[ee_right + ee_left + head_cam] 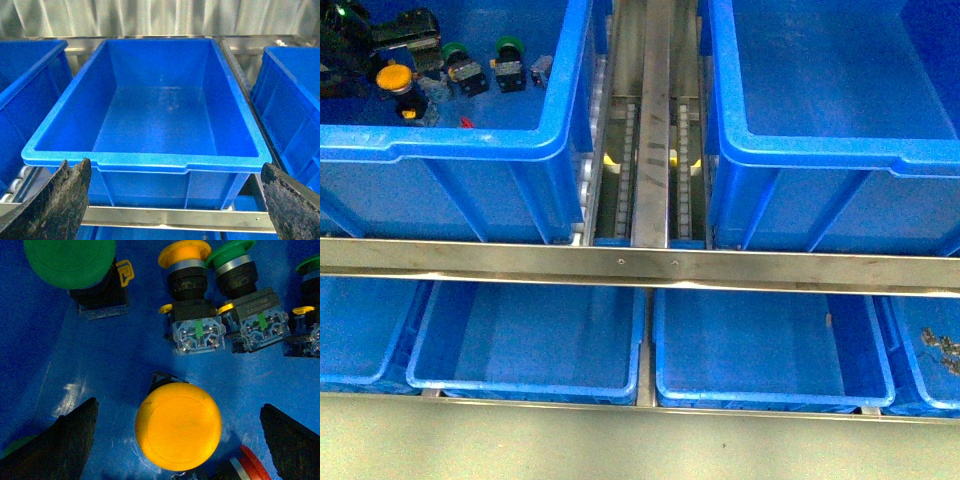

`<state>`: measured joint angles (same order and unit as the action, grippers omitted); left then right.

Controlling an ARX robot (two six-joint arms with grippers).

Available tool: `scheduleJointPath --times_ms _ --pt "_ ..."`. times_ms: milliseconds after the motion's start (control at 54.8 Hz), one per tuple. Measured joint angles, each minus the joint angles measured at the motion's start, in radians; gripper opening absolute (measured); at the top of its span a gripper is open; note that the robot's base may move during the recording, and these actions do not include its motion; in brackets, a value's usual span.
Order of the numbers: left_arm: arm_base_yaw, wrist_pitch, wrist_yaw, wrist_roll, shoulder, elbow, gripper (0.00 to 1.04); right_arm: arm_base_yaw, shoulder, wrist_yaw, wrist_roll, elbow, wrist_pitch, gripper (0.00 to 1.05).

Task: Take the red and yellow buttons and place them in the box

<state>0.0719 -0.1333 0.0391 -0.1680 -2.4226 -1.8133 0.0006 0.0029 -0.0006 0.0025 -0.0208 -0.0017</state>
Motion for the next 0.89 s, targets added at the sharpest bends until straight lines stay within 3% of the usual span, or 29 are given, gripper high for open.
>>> scheduleJointPath --times_ms 329,402,475,694,895 --pt "0.004 -0.011 0.013 0.007 -0.005 -0.023 0.97 0.0 0.0 0.0 0.0 0.0 0.0 0.98" --pt "0.004 -0.016 0.014 0.008 -0.007 -0.026 0.89 0.0 0.0 0.0 0.0 0.0 0.0 0.98" --pt "0.004 -0.019 0.017 0.009 -0.016 -0.032 0.73 0.0 0.0 0.0 0.0 0.0 0.0 0.98" --pt "0.004 -0.03 0.018 0.008 -0.024 -0.033 0.38 0.0 0.0 0.0 0.0 0.0 0.0 0.98" --pt "0.006 -0.033 0.018 0.007 -0.026 -0.039 0.35 0.0 0.0 0.0 0.0 0.0 0.0 0.98"
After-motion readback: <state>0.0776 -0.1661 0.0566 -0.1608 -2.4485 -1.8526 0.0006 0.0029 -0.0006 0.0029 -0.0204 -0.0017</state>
